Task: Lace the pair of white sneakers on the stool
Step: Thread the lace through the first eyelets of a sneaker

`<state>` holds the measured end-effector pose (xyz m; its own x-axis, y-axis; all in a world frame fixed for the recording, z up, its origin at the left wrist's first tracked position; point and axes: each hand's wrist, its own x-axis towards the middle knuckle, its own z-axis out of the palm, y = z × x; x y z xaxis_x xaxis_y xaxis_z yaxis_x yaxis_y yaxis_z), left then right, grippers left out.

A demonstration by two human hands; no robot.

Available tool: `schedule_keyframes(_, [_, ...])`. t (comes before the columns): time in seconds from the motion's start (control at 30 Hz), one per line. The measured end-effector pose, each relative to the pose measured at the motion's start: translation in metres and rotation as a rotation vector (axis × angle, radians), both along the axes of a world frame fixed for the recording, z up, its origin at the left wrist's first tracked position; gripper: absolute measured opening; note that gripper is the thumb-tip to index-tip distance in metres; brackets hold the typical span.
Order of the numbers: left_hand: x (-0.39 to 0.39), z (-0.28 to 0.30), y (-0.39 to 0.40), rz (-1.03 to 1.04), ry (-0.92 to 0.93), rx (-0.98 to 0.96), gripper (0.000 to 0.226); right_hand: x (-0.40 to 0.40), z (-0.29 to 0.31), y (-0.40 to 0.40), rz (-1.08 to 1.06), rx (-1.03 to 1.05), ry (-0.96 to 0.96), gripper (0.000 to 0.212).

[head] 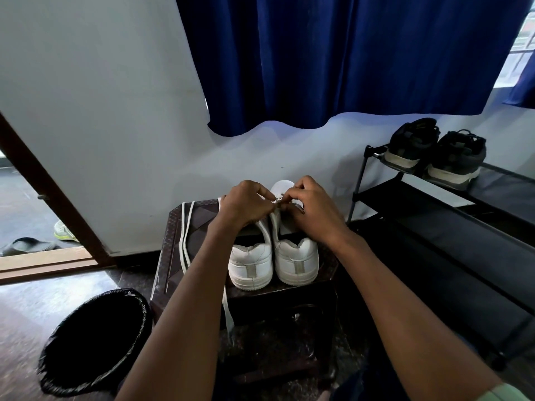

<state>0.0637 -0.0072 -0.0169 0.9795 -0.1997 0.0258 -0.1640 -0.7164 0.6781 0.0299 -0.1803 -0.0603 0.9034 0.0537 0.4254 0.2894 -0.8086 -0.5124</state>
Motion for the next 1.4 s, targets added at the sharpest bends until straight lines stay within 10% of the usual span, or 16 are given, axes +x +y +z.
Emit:
schedule_keyframes(0.17, [-0.001,-0.001,-0.003,0.063,-0.066,0.061,0.011,-0.005,0.022,-0.003,0.034,0.722,0.141,0.037])
schedule_keyframes(0.27, [0.0,0.0,-0.002,0.075,-0.063,0.051,0.007,-0.007,0.02,-0.011,0.087,0.396,0.039,0.008])
schedule_keyframes(0.43, [0.003,-0.004,0.001,-0.028,-0.057,0.025,0.014,-0.002,0.002,-0.007,0.025,-0.012,0.027,0.021])
schedule_keyframes(0.57, [0.004,-0.005,0.0,-0.022,-0.062,0.047,0.01,-0.002,0.002,-0.004,0.014,0.028,0.006,0.011])
schedule_keyframes(0.77, [0.005,-0.005,0.0,-0.023,-0.038,0.073,0.018,-0.007,0.015,0.001,0.089,0.772,0.203,0.015])
schedule_keyframes(0.93, [0.005,-0.004,-0.002,0.027,0.001,0.049,0.023,-0.002,0.008,-0.006,-0.056,0.23,0.077,0.016])
schedule_keyframes(1.13, [0.005,-0.003,-0.002,-0.002,0.009,0.064,0.024,-0.011,0.032,-0.002,0.161,1.175,0.183,0.023])
schedule_keyframes(1.4, [0.008,-0.007,-0.001,0.003,0.003,0.045,0.017,-0.009,0.012,0.0,-0.073,0.006,0.042,0.028])
